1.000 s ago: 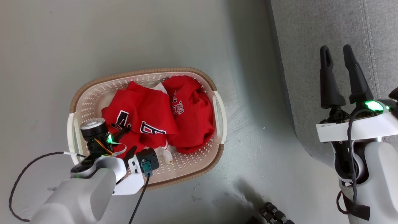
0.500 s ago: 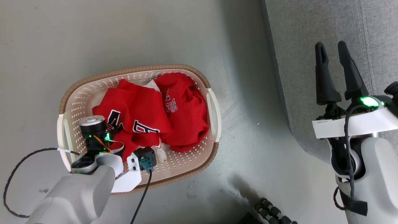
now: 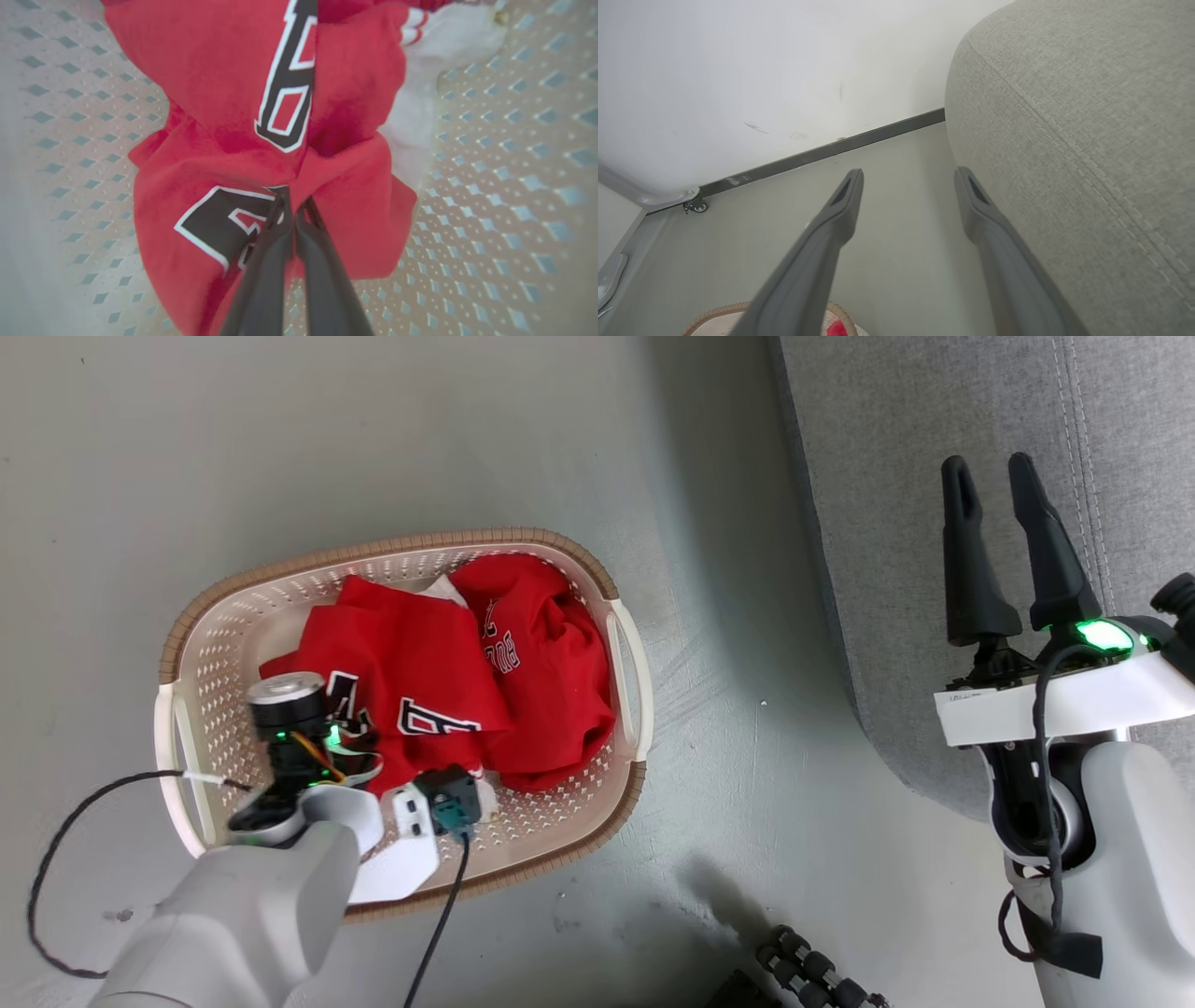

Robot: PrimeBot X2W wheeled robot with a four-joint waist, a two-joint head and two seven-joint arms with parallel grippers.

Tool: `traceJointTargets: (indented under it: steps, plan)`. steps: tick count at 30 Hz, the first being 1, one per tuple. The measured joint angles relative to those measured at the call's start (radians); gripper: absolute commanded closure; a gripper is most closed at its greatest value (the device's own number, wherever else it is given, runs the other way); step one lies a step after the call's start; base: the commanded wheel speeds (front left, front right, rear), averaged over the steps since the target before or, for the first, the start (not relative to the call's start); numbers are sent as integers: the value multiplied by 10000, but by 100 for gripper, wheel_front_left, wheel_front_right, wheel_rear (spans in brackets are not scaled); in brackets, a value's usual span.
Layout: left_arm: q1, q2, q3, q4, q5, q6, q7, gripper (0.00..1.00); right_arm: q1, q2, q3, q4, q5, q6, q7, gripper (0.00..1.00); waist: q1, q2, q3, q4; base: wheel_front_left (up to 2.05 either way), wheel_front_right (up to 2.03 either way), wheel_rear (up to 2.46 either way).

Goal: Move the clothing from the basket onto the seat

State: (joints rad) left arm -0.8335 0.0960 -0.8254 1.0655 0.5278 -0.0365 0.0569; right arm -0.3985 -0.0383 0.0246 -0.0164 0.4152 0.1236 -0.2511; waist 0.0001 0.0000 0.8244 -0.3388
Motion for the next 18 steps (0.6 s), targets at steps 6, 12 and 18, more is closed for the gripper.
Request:
traceJointTargets:
  steps: [6, 12, 18]
  plan:
    - [-9, -251, 52, -322, -244, 165, -171, 100, -1, 0, -174, 121, -2, 0, 0, 0, 0, 0, -132, 71, 0, 0, 0]
    - [-9, -339, 169, -744, -522, 286, -575, 100, -15, 0, -259, 194, -33, 0, -2, 0, 0, 0, -339, 230, 0, 0, 0]
    - [-8, -360, 477, -1235, -1005, 499, -1246, 100, -49, -2, -253, 247, -211, 0, -2, 0, 0, 0, -596, 440, 0, 0, 0]
